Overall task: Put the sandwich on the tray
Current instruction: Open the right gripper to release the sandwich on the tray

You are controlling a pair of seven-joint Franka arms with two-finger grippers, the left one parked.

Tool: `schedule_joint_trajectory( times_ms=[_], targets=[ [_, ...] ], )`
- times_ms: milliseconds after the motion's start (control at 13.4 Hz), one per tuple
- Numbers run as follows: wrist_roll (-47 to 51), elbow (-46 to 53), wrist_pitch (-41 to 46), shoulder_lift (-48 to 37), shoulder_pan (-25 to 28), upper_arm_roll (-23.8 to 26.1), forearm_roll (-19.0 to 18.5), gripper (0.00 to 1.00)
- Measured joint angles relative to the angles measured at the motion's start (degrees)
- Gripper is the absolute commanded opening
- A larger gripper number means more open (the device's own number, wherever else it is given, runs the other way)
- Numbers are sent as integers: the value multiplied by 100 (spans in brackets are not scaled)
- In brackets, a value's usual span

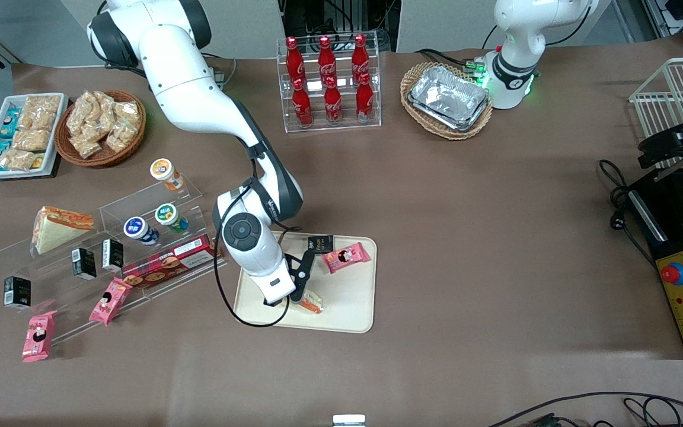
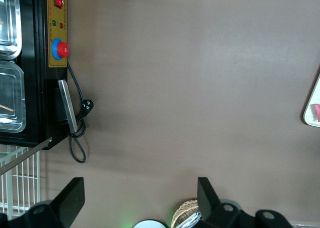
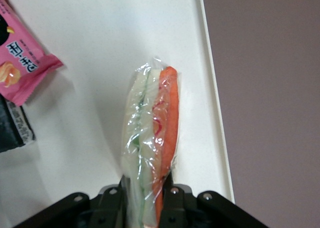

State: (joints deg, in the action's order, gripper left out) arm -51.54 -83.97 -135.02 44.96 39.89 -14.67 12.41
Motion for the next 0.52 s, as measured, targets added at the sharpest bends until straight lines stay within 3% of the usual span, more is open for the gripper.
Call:
schedule_joint_trajectory(
  times_ms=[524],
  targets=[
    [-9,66,-36,-1,-50,60,111,100]
  ],
)
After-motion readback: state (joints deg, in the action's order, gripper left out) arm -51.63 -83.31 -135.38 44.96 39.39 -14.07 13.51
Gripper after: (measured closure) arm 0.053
